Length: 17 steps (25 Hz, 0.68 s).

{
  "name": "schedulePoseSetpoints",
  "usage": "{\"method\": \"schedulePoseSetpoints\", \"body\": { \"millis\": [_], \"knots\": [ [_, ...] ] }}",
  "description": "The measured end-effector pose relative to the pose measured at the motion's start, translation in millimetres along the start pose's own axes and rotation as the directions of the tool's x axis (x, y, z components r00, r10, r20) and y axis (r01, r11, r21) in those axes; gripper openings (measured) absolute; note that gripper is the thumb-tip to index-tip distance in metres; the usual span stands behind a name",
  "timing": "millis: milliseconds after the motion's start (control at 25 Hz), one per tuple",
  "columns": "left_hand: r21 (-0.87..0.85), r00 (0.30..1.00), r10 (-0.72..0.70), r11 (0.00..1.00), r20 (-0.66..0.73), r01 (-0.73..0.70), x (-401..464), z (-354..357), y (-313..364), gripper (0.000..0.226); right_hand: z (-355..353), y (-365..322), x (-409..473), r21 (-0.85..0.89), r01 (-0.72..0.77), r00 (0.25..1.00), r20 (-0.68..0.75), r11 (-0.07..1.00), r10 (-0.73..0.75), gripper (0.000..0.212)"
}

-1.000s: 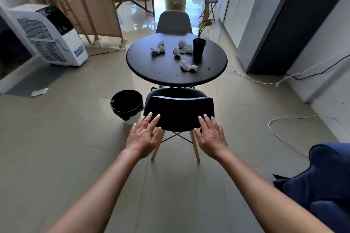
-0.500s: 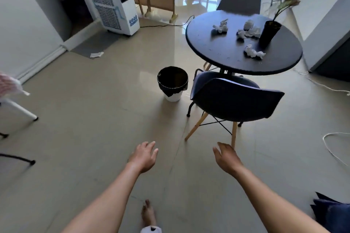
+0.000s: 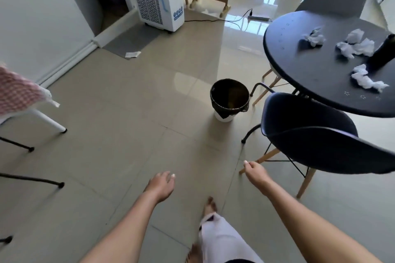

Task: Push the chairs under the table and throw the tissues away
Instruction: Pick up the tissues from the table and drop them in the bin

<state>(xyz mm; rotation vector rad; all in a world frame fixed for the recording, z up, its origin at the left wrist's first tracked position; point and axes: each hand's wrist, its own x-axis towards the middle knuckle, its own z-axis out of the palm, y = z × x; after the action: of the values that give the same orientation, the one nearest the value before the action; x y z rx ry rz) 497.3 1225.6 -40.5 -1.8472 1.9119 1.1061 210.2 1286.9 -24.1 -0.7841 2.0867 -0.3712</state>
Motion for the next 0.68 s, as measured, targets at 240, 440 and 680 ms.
{"method": "schedulePoseSetpoints", "body": {
  "millis": [240, 440, 680],
  "knots": [
    [-0.035, 0.999, -0.027, 0.999, -0.046, 0.025, 116.9, -85.3, 24.4, 0.047, -15.5, -95.6, 115.5, -0.062, -0.020, 0.999, 0.026, 0.998, 0.022, 0.037],
    [-0.051, 0.996, -0.022, 0.999, -0.092, 0.018, 213.5, -175.6, 71.2, 0.046, -44.6, -197.5, 207.0, -0.087, 0.001, 0.999, 0.044, 0.996, 0.003, 0.037],
    [0.007, 0.997, 0.013, 1.000, -0.072, -0.013, 332.2, -278.0, 109.1, 0.046, -61.7, -307.8, 311.4, -0.041, 0.002, 0.999, 0.040, 0.999, 0.000, 0.038]
  ]
}}
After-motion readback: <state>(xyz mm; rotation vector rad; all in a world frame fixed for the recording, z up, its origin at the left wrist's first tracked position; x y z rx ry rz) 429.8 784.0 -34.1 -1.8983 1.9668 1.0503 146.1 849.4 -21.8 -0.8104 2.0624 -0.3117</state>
